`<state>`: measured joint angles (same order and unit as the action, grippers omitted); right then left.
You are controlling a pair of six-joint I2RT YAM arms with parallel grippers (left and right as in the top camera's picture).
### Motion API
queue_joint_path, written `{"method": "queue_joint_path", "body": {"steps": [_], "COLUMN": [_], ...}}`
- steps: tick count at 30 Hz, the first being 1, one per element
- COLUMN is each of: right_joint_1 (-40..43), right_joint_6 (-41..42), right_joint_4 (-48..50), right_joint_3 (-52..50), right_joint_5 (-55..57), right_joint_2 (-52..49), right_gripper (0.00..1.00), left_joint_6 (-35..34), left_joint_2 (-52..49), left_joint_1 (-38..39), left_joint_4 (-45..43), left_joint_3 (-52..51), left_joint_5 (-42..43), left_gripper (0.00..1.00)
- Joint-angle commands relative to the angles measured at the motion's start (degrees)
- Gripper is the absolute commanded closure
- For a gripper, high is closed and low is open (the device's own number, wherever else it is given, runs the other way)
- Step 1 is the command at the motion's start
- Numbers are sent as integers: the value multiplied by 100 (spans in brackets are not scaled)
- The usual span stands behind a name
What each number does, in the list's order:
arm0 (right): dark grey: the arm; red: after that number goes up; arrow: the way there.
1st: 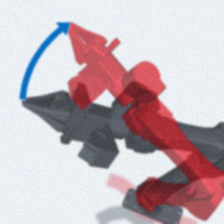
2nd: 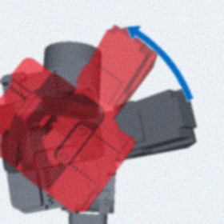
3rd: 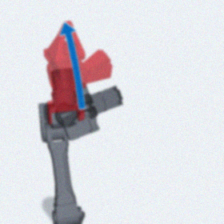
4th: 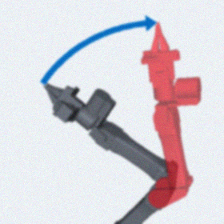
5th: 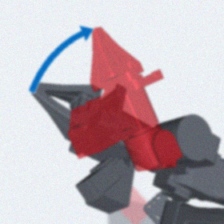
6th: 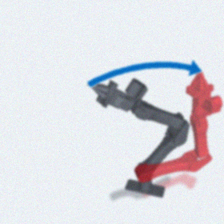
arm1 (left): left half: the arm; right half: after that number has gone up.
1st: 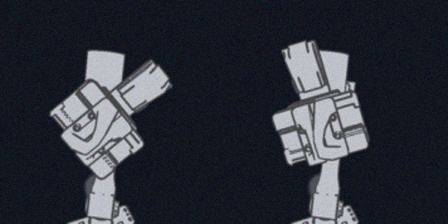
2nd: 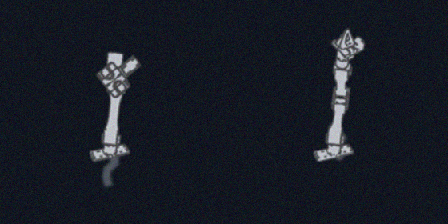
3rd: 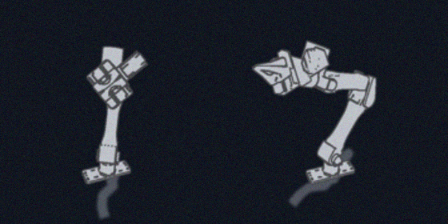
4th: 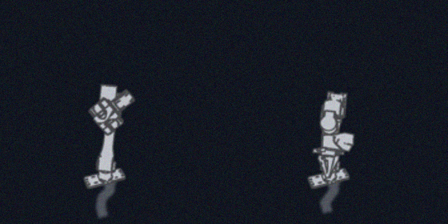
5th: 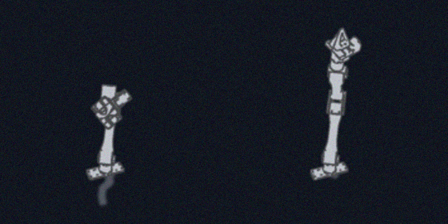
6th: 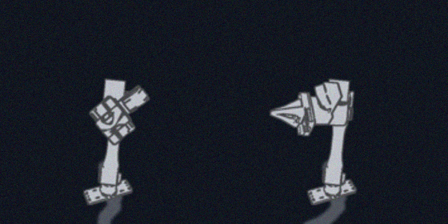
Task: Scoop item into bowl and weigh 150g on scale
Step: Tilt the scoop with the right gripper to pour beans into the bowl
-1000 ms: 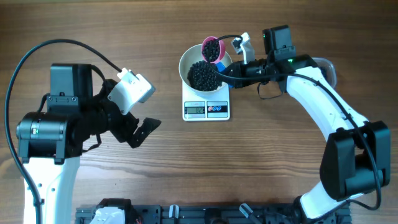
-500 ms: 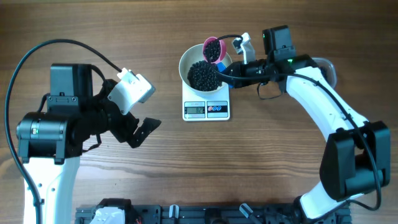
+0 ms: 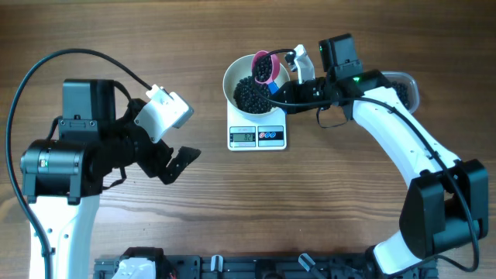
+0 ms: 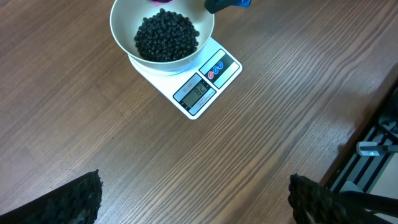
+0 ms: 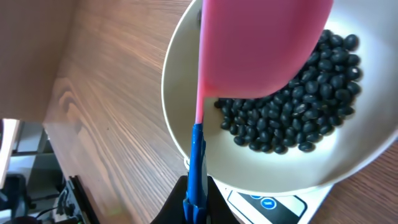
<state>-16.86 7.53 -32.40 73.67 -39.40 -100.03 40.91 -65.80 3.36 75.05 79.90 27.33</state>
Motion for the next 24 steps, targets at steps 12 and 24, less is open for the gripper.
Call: {"method": "queue_joint_path", "body": {"steps": [12,24], "right_joint_1": [-98,-98], "right_joint_6": [17,13], "right_joint_4": [-92,-138], "right_joint_3": [146,151], "right_joint_5": [439,820], "right_joint_2": [199,588], "right_gripper": [96,96], "left_joint_6": [68,68], "left_joint_2": [-22,-22], "left_joint_1": [-37,-37], "left_joint_4": [4,2], "left_joint_3": [111,111], "left_joint_5": [48,48], "left_gripper": [0,0]}}
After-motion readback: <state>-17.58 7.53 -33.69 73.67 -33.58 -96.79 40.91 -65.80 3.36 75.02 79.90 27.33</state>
